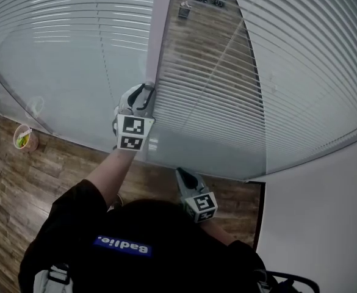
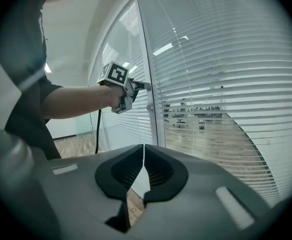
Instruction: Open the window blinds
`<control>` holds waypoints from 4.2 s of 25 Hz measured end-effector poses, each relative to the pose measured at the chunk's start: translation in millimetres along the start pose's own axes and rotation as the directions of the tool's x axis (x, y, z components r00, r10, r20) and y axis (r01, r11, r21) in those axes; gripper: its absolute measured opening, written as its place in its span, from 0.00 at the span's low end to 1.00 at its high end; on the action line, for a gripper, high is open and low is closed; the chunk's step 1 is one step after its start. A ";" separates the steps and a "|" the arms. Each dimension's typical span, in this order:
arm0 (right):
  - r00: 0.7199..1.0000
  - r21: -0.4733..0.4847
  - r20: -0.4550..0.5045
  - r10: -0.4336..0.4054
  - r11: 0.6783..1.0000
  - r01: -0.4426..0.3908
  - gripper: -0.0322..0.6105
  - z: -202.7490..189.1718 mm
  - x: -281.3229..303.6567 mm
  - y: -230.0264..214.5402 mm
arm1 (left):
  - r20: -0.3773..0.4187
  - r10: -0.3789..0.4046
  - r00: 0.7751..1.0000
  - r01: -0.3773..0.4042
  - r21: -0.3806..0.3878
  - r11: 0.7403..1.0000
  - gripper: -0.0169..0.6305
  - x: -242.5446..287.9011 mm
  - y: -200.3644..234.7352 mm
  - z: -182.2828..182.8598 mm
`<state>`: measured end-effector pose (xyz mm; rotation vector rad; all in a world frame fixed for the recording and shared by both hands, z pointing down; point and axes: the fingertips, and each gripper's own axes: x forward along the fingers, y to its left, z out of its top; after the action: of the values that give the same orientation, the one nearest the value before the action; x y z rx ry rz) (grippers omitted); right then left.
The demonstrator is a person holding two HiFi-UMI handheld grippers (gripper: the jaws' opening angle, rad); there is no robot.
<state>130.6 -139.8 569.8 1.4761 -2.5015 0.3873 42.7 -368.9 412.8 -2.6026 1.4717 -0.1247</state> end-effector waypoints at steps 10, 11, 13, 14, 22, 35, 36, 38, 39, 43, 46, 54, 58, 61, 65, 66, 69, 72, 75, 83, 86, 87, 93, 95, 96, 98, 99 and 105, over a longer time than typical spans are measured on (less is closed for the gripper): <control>0.999 0.006 -0.002 -0.033 0.999 0.033 0.06 -4.9 -4.9 -5.8 | -0.010 0.008 1.000 -0.006 0.190 0.982 0.22 0.8 -2.3 -6.9; 0.999 0.004 -0.001 -0.035 0.999 0.035 0.06 -5.0 -5.1 -6.0 | -0.010 0.008 1.000 -0.006 0.214 0.977 0.22 0.5 -2.5 -6.8; 0.999 0.007 -0.001 -0.038 0.999 0.038 0.06 -3.7 -4.8 -5.5 | -0.013 0.006 1.000 -0.002 0.272 0.962 0.22 0.4 -2.9 -6.8; 0.999 0.010 -0.003 -0.037 0.999 0.037 0.06 -3.8 -4.2 -5.1 | -0.015 0.004 1.000 0.001 0.305 0.952 0.22 0.7 -3.2 -7.1; 1.000 0.026 -0.018 -0.020 0.999 0.021 0.07 -5.0 2.5 -1.1 | -0.021 -0.022 1.000 0.030 0.555 0.831 0.22 4.2 -6.0 -8.3; 1.000 0.041 -0.021 -0.015 0.999 0.016 0.06 -8.0 11.8 5.1 | -0.048 -0.090 0.995 0.090 0.838 0.538 0.22 2.5 -9.8 -8.6; 1.000 0.044 -0.021 -0.013 0.999 0.014 0.06 -6.7 12.0 7.2 | -0.050 -0.095 0.994 0.093 0.847 0.523 0.22 1.5 -9.9 -7.9; 1.000 0.045 -0.020 -0.012 0.999 0.013 0.06 -5.3 12.4 10.2 | -0.055 -0.097 0.994 0.096 0.860 0.502 0.22 0.1 -9.5 -6.8; 1.000 0.043 -0.019 -0.013 0.999 0.013 0.07 -5.2 12.7 10.2 | -0.058 -0.095 0.994 0.097 0.865 0.492 0.22 0.0 -9.3 -6.6; 1.000 0.050 -0.020 -0.016 0.999 0.017 0.07 -3.6 12.7 10.0 | -0.068 -0.097 0.993 0.104 0.895 0.433 0.22 0.7 -10.2 -4.7; 1.000 0.048 -0.021 -0.017 0.999 0.017 0.06 -4.0 15.3 10.6 | -0.079 -0.101 0.992 0.112 0.918 0.380 0.22 1.5 -9.6 -5.9; 0.999 0.047 -0.033 -0.014 0.999 0.015 0.07 -7.1 21.2 14.0 | -0.099 -0.100 0.990 0.118 0.970 0.212 0.22 2.2 -10.8 -10.4; 0.999 0.044 -0.036 -0.013 0.999 0.015 0.07 -7.8 23.0 13.2 | -0.099 -0.099 0.990 0.114 0.979 0.168 0.22 2.9 -12.0 -7.3; 0.999 0.052 -0.038 -0.015 0.999 0.017 0.07 -7.6 24.5 14.5 | -0.100 -0.097 0.990 0.114 0.981 0.158 0.22 3.3 -12.1 -7.0; 0.999 0.049 -0.046 -0.013 0.999 0.015 0.07 -8.6 26.9 16.2 | -0.113 -0.097 0.989 0.130 0.972 0.198 0.22 4.5 -11.2 -12.8; 0.999 0.047 -0.049 -0.013 0.999 0.015 0.07 -9.1 27.4 16.7 | -0.120 -0.099 0.988 0.139 0.965 0.223 0.23 4.2 -11.1 -15.3; 0.998 0.042 -0.057 -0.017 0.999 0.020 0.07 -10.5 26.9 16.3 | -0.125 -0.115 0.985 0.158 0.921 0.356 0.29 0.0 -11.9 -14.9; 0.997 0.052 -0.070 -0.027 0.998 0.031 0.07 -13.3 25.6 14.3 | -0.114 -0.157 0.981 0.188 0.759 0.623 0.30 -8.6 -12.8 -9.1; 0.996 0.057 -0.082 -0.028 0.998 0.032 0.07 -15.4 26.1 13.8 | -0.093 -0.183 0.979 0.206 0.425 0.882 0.30 -11.7 -5.9 -6.8; 0.996 0.055 -0.089 -0.026 0.998 0.031 0.07 -16.2 23.8 14.1 | -0.041 -0.164 0.986 0.155 -0.160 0.975 0.30 -10.7 1.7 -8.5; 0.995 0.055 -0.092 -0.034 0.998 0.039 0.08 -16.7 21.8 12.1 | -0.016 -0.155 0.988 0.149 -0.189 0.971 0.30 -10.8 -3.1 -1.2; 0.995 0.054 -0.092 -0.036 0.998 0.041 0.08 -16.6 21.1 11.6 | -0.014 -0.147 0.989 0.142 -0.190 0.971 0.30 -10.1 -3.5 0.3; 0.995 0.045 -0.093 -0.034 0.998 0.039 0.08 -16.9 19.2 11.3 | -0.027 -0.080 0.996 0.074 -0.193 0.978 0.29 -3.8 0.6 -0.7; 0.995 0.043 -0.094 -0.047 0.998 0.051 0.08 -16.0 18.5 8.2 | -0.027 -0.076 0.997 0.071 -0.160 0.985 0.28 -2.0 -2.6 0.4; 0.994 0.044 -0.096 -0.052 0.997 0.056 0.08 -16.5 17.9 6.9 | -0.031 -0.073 0.997 0.068 -0.140 0.988 0.28 -1.6 -3.3 0.0; 0.993 0.052 -0.103 -0.054 0.997 0.059 0.08 -19.7 16.5 6.1 | -0.039 -0.066 0.997 0.062 -0.112 0.992 0.26 -0.8 -3.0 -1.2; 0.993 0.053 -0.104 -0.054 0.997 0.059 0.08 -20.7 16.0 6.1 | -0.043 -0.063 0.997 0.059 -0.108 0.992 0.25 0.0 -2.5 -1.3; 0.992 0.061 -0.110 -0.058 0.996 0.065 0.08 -22.3 14.9 3.0 | -0.062 -0.044 0.997 0.033 -0.160 0.987 0.23 6.5 4.2 -1.0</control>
<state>121.9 -143.3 595.1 1.5095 -2.3748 0.5268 42.4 -376.7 413.1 -2.7787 1.5113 -0.1021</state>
